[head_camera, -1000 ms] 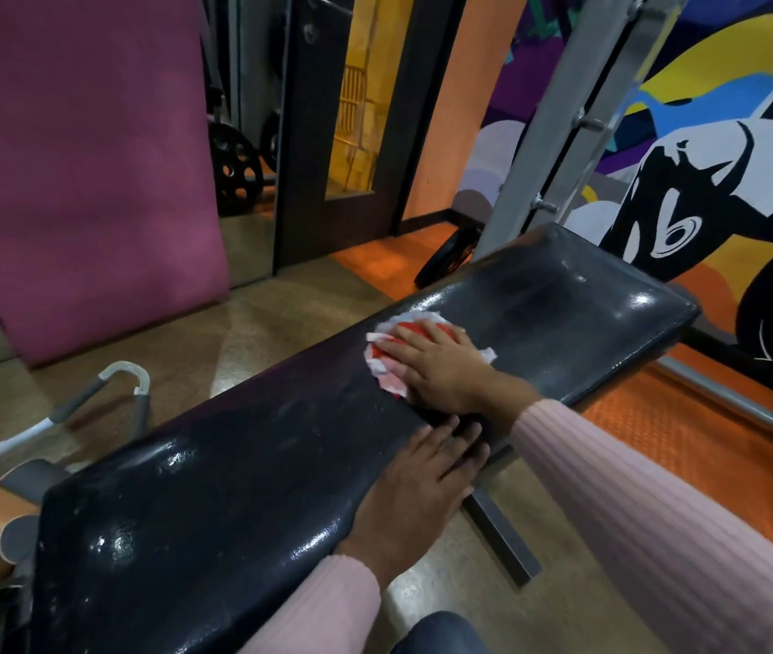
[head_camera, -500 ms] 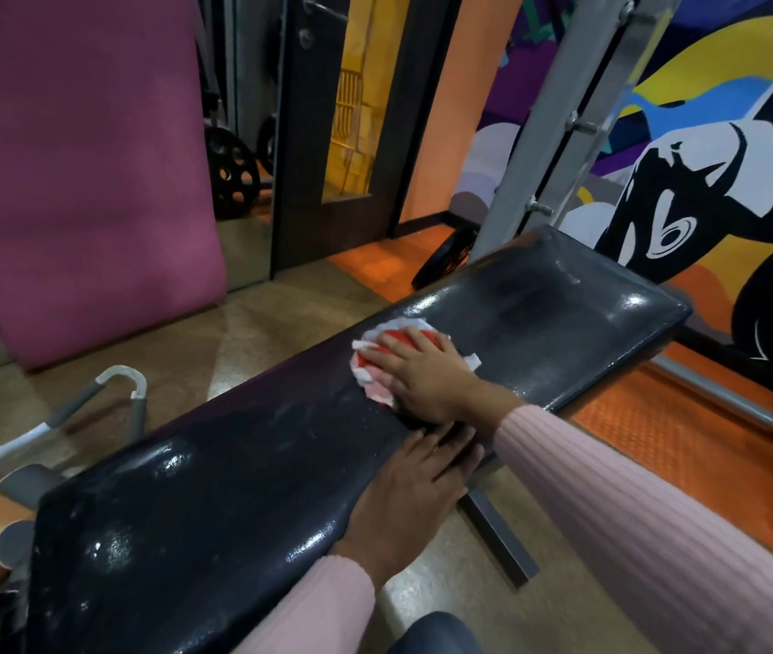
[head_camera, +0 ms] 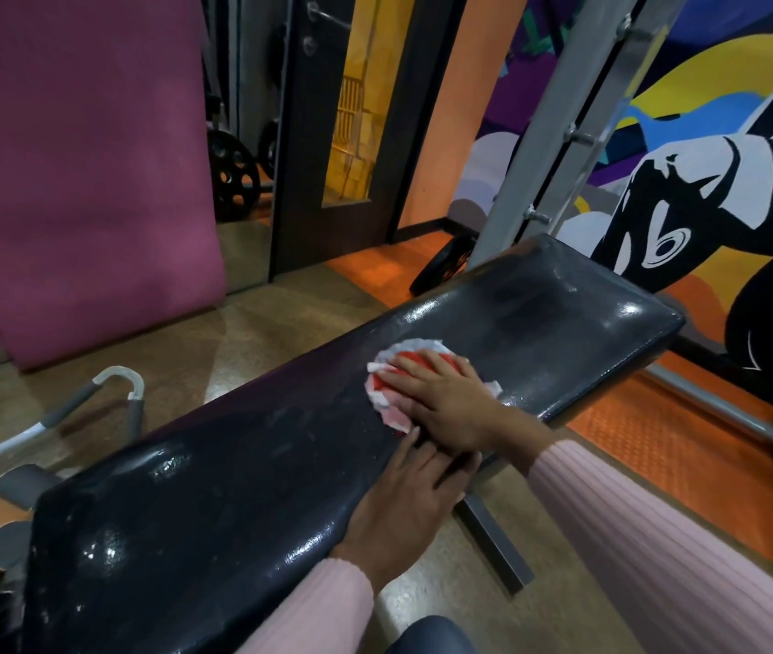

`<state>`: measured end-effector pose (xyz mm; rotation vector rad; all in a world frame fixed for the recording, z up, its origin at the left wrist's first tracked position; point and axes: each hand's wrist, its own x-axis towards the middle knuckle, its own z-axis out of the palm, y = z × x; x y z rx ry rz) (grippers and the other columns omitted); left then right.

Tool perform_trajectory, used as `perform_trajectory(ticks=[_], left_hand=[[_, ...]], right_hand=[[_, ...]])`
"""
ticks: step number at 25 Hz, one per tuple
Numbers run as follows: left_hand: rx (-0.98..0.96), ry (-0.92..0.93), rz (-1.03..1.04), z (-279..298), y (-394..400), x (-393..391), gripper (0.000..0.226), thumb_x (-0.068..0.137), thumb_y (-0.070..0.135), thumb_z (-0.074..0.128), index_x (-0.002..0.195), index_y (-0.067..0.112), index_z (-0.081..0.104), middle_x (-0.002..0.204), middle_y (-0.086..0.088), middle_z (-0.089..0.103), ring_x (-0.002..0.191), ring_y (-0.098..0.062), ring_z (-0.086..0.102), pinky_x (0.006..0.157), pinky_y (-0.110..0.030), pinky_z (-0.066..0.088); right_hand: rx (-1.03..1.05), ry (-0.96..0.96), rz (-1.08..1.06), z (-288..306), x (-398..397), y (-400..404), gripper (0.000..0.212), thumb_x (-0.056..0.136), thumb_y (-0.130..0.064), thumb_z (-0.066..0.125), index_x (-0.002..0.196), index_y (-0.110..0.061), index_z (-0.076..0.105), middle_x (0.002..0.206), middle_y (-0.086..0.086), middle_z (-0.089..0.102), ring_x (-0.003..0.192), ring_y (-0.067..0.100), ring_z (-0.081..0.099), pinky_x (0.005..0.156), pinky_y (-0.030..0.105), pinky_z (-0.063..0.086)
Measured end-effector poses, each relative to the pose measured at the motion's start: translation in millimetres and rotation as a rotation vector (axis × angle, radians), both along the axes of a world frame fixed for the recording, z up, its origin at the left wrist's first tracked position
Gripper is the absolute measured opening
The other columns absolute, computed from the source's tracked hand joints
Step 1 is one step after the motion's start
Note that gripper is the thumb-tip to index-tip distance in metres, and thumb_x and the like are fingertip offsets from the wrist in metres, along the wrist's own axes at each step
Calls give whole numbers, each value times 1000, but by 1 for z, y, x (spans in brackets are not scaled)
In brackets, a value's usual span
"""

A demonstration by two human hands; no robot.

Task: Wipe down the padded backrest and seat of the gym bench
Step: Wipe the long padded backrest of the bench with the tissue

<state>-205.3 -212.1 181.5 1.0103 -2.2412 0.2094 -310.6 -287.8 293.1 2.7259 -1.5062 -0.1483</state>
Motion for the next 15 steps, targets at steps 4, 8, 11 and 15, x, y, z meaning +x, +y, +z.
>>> perform_trajectory(ticks=[4, 8, 11, 15], left_hand=[[-25, 23, 36, 5, 3, 3, 49, 88, 23, 62, 135, 20, 46, 141, -8, 45, 134, -27, 38, 113, -43, 26], [-16, 68, 62, 4, 6, 0, 40, 90, 27, 57, 127, 12, 47, 132, -15, 48, 131, -28, 39, 115, -38, 24], [36, 38, 18, 6, 9, 4, 44, 89, 23, 59, 129, 9, 48, 133, -12, 45, 131, -26, 39, 115, -41, 23], [156, 150, 13, 30, 6, -5, 47, 98, 45, 36, 136, 19, 46, 147, -7, 38, 140, -22, 27, 113, -48, 24]], right_hand=[[-4, -11, -148, 11, -42, 2, 64, 85, -66, 2, 148, -55, 13, 160, -24, 8, 150, 11, -3, 118, 44, -2], [11, -109, -238, 0, -14, 28, 62, 90, -55, 6, 150, -46, 20, 161, -18, 9, 150, 16, -4, 114, 40, -10], [168, -292, -103, 5, -29, 59, 49, 100, -44, 19, 149, -41, 29, 159, -21, 15, 148, 3, -5, 116, 28, -11], [-18, -565, -67, 41, -80, 55, 39, 101, -30, 36, 137, -27, 51, 144, -24, 38, 137, -20, 12, 114, 12, 11]])
